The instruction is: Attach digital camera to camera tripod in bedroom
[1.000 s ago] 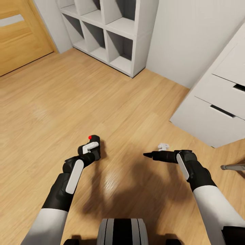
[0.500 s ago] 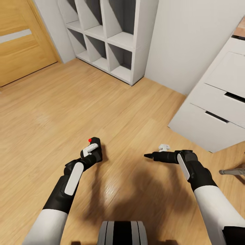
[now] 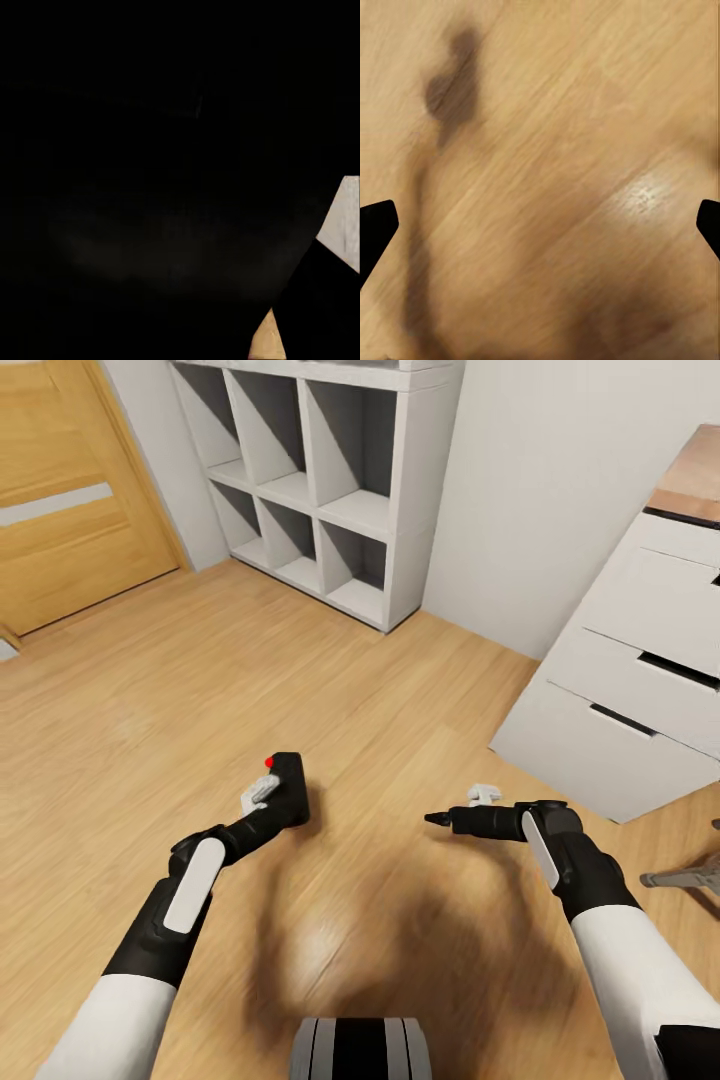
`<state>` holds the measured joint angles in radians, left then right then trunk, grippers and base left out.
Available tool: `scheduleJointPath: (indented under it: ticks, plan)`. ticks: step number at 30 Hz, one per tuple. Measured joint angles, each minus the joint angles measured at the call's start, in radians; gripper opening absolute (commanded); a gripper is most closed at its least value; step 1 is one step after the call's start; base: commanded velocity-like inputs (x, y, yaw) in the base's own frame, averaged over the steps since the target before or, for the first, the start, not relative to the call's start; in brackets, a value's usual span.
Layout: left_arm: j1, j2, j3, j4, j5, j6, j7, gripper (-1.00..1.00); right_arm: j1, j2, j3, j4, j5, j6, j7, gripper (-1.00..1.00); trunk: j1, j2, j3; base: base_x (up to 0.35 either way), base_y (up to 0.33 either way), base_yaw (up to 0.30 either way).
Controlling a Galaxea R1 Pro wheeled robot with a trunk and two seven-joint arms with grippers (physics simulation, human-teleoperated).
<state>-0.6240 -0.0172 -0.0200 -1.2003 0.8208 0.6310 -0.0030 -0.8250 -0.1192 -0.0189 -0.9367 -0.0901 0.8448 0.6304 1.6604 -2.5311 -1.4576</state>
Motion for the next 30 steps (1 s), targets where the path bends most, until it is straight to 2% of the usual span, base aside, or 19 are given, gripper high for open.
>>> scheduleJointPath:
  ticks: [2,3,5,6,7,13,21,30]
  plan:
    - [0.000,0.021,0.001,0.010,0.028,0.001,-0.074,-1.00,0.000,-0.001,0.000,0.000,0.000,0.000,0.000,1.00,-0.001,0.000,0.008,0.000,0.000,0.000]
    - [0.000,0.037,0.001,0.020,0.045,0.002,-0.144,-1.00,0.000,-0.001,0.000,0.000,0.000,0.000,0.000,1.00,-0.001,0.001,0.012,0.000,0.000,0.000]
    - [0.000,0.052,0.001,0.038,0.055,0.002,-0.233,-1.00,0.000,-0.001,0.000,0.001,0.000,0.000,0.000,1.00,-0.002,0.001,0.019,0.000,0.000,0.000]
    - [0.000,0.056,0.001,0.045,0.054,0.002,-0.257,-1.00,0.000,-0.001,0.000,0.001,0.000,0.000,0.000,1.00,-0.003,0.001,0.023,0.000,0.000,0.000]
    - [0.000,0.064,0.001,0.066,0.055,0.002,-0.319,-1.00,0.000,-0.001,0.000,0.001,0.000,0.000,0.001,1.00,-0.003,0.002,0.027,0.000,0.000,0.000]
    - [0.000,0.069,0.001,0.081,0.055,0.002,-0.358,-1.00,0.000,-0.002,0.000,0.001,0.000,0.000,0.001,1.00,-0.006,0.003,0.050,0.000,0.000,0.000]
    - [0.000,0.070,0.001,0.089,0.061,0.004,-0.365,-1.00,0.000,-0.001,0.000,0.008,0.004,0.000,0.000,1.00,-0.009,0.005,0.081,0.000,0.000,0.000]
    - [0.000,0.077,0.001,0.141,0.063,0.003,-0.366,-1.00,0.000,-0.001,0.000,0.013,0.005,0.000,-0.001,1.00,-0.013,0.007,0.116,0.000,0.000,0.000]
